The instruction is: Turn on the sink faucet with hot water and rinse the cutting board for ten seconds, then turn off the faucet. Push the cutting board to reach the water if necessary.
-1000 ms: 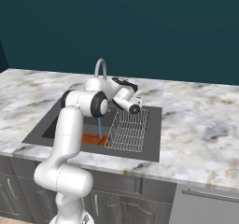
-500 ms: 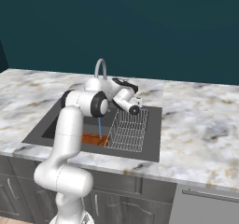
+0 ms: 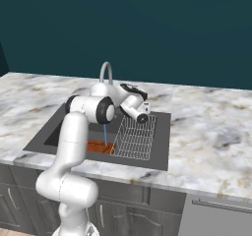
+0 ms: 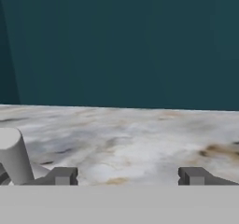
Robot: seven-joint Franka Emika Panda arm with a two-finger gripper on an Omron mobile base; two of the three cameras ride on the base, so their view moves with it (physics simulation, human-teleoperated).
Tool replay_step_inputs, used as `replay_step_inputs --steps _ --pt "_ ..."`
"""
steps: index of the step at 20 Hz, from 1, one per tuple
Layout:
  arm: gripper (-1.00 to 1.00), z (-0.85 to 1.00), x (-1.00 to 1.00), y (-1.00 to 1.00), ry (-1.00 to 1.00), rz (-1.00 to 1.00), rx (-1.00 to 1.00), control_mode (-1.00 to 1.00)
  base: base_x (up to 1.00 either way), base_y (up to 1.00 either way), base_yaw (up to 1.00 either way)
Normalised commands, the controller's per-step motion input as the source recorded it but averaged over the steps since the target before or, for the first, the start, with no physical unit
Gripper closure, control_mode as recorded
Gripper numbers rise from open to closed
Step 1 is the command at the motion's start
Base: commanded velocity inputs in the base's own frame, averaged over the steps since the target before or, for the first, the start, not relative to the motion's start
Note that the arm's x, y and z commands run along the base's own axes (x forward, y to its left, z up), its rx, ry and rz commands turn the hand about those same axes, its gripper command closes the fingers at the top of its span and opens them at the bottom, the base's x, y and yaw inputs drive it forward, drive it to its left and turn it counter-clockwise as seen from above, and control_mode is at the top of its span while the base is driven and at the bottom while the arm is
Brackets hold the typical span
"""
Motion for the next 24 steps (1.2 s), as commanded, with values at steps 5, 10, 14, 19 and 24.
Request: replay_step_inputs --steps 5,10,14,19,24 --pt "-1.00 0.16 0.19 0.40 -0.01 0.00 0.00 -1.00 0.00 0.00 0.00" --pt "-1.00 0.19 0.25 0.44 0.00 0.00 0.00 -1.00 0.00 0.00 0.00" --pt "-1.00 0.18 0.34 0.63 0.00 0.00 0.00 -1.00 0.00 0.00 0.00" --pt "-1.00 0.21 0.24 0.55 0.00 0.00 0.00 -1.00 0.00 0.00 0.00" --pt "-1.00 0.26 0.12 0.57 0.00 0.00 0.00 -1.00 0.00 0.00 0.00"
